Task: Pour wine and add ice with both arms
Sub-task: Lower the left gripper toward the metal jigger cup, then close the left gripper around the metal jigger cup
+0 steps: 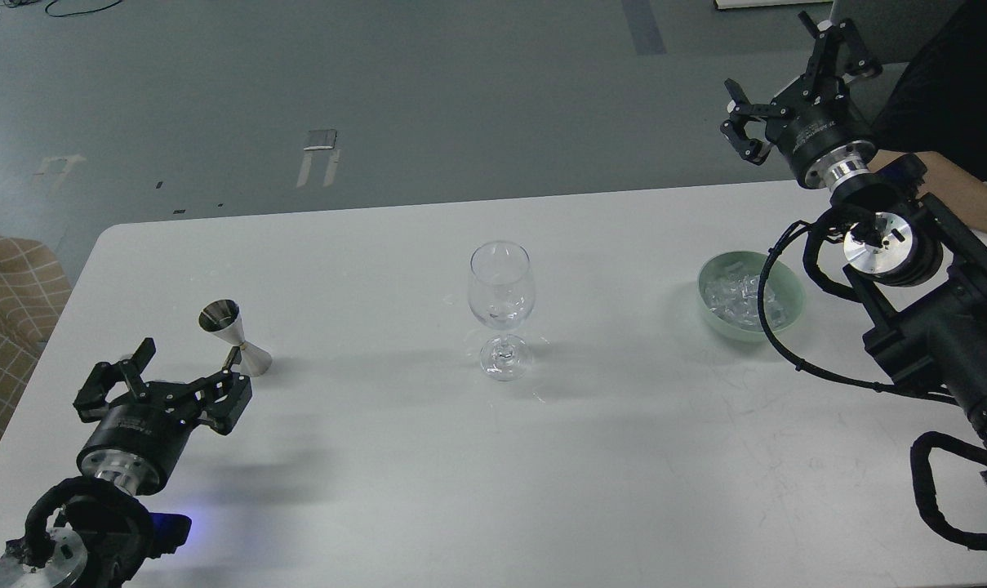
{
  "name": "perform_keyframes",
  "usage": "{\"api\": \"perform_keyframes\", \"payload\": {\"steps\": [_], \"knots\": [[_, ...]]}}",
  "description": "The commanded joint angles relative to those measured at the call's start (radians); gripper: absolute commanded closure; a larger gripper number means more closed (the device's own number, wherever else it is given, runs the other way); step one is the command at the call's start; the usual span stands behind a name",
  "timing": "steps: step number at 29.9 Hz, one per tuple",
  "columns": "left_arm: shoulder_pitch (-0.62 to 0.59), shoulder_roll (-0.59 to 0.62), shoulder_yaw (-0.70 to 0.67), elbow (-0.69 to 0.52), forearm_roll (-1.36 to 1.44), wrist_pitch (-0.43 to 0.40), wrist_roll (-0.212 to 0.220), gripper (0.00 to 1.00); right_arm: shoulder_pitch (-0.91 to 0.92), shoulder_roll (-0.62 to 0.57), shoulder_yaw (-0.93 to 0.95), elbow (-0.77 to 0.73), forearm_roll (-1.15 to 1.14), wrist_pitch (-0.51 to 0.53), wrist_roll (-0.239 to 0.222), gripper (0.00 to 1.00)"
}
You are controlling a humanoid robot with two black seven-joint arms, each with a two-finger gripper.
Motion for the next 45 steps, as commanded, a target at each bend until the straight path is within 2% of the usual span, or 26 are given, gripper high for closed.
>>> {"api": "perform_keyframes", "payload": {"steps": [1, 2, 10, 14, 17, 24, 30, 41, 45], "knots": [[0.000, -0.002, 0.001, 0.059, 0.002, -0.106, 0.007, 0.01, 0.002, 0.001, -0.004, 0.000, 0.000, 0.000, -0.001, 0.00], [-0.001, -0.002, 0.001, 0.085, 0.002, -0.141, 0.007, 0.01, 0.002, 0.001, -0.006, -0.001, 0.000, 0.000, -0.003, 0.00], [-0.024, -0.002, 0.010, 0.248, 0.010, -0.252, 0.001, 0.01, 0.000, 0.002, -0.010, -0.001, 0.000, 0.000, -0.003, 0.00], [-0.078, -0.002, 0.016, 0.378, 0.027, -0.342, 0.000, 0.01, 0.000, 0.002, -0.010, -0.003, -0.002, -0.002, -0.003, 0.00], [-0.116, -0.002, 0.018, 0.438, 0.027, -0.376, 0.000, 0.01, 0.000, 0.004, -0.009, -0.003, -0.002, -0.002, -0.003, 0.00], [-0.169, -0.002, 0.016, 0.458, 0.027, -0.384, 0.007, 0.01, 0.000, 0.010, -0.010, -0.006, -0.005, -0.009, -0.004, 0.00], [-0.198, -0.002, 0.018, 0.474, 0.027, -0.359, 0.009, 0.01, 0.000, 0.012, -0.009, -0.006, -0.005, -0.014, -0.004, 0.00], [-0.290, -0.002, 0.015, 0.587, 0.042, -0.356, -0.006, 0.01, 0.000, 0.013, -0.009, -0.005, -0.005, -0.014, -0.004, 0.00], [-0.302, -0.002, 0.015, 0.593, 0.074, -0.353, -0.022, 0.01, 0.000, 0.015, -0.009, -0.005, -0.005, -0.014, -0.004, 0.00]]}}
